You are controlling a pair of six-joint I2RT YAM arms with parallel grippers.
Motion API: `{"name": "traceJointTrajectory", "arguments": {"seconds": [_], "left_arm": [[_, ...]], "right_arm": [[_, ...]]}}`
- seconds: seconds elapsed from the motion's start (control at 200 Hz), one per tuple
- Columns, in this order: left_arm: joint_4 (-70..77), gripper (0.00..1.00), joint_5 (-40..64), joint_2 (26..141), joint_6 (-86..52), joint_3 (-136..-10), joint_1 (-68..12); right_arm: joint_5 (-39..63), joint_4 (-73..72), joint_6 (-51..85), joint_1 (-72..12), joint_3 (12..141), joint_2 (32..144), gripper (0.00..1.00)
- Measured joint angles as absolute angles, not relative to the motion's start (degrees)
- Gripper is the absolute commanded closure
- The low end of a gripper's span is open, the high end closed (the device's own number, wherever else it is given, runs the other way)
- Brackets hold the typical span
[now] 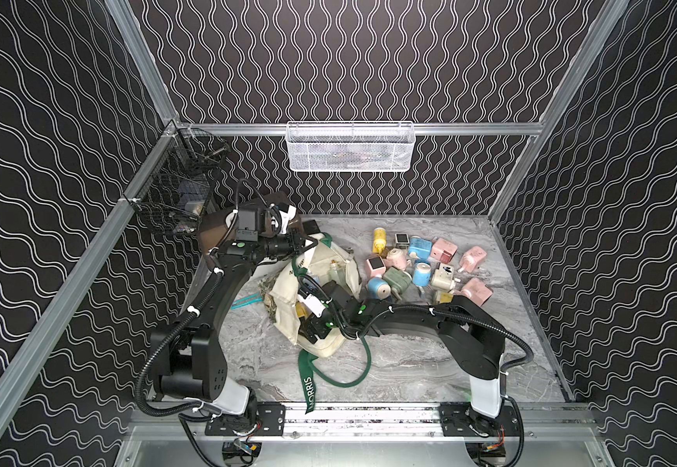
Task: Take out the pencil sharpeners from the tote bags
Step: Pick up the pencil sharpener from the canvas bag.
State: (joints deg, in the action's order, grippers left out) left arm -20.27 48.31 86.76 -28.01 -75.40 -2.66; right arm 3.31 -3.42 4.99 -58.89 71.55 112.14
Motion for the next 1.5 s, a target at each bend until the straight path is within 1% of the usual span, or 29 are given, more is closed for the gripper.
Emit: {"name": "traceJointTrajectory", "arguments": {"seconds": [0.12,0.19,0.275,0.41,0.565,0.781,0.936,1.261,1.501], "left_arm": [[-22.46,1.0,47.2,86.3,-25.41,-76.23,-3.86],[-23.57,1.0,46.72,86.24,-24.38,-76.49,-4.23],[-24.23,1.0,46.35,86.24,-23.68,-76.75,-4.58],[-24.64,1.0,46.17,86.24,-22.76,-76.86,-4.69],[-25.02,1.0,46.17,86.24,-22.41,-76.99,-4.78],[-25.71,1.0,46.17,86.26,-22.41,-77.56,-4.82],[-25.69,1.0,46.17,86.26,-22.41,-77.54,-4.82],[-25.63,1.0,45.39,86.26,-22.44,-77.54,-4.43],[-24.82,1.0,45.25,86.26,-23.03,-77.34,-3.73]], "right_arm": [[-1.87,-5.98,6.24,-57.36,69.76,111.44,0.04],[-3.97,-6.87,6.85,-57.39,69.32,111.42,0.01],[-6.7,-8.51,6.96,-57.41,68.42,111.42,0.0],[-8.01,-10.22,8.4,-56.53,68.03,111.77,0.0],[-7.86,-11.92,9.13,-56.14,67.66,111.87,0.0],[-2.33,-14.35,9.23,-56.16,66.72,111.79,0.0],[-1.39,-14.83,10.02,-56.21,68.49,113.21,0.0],[-13.04,-11.7,11.57,-56.1,77.32,121.4,0.0],[-16.91,-12.32,12.58,-54.83,79.88,124.09,0.01]]}}
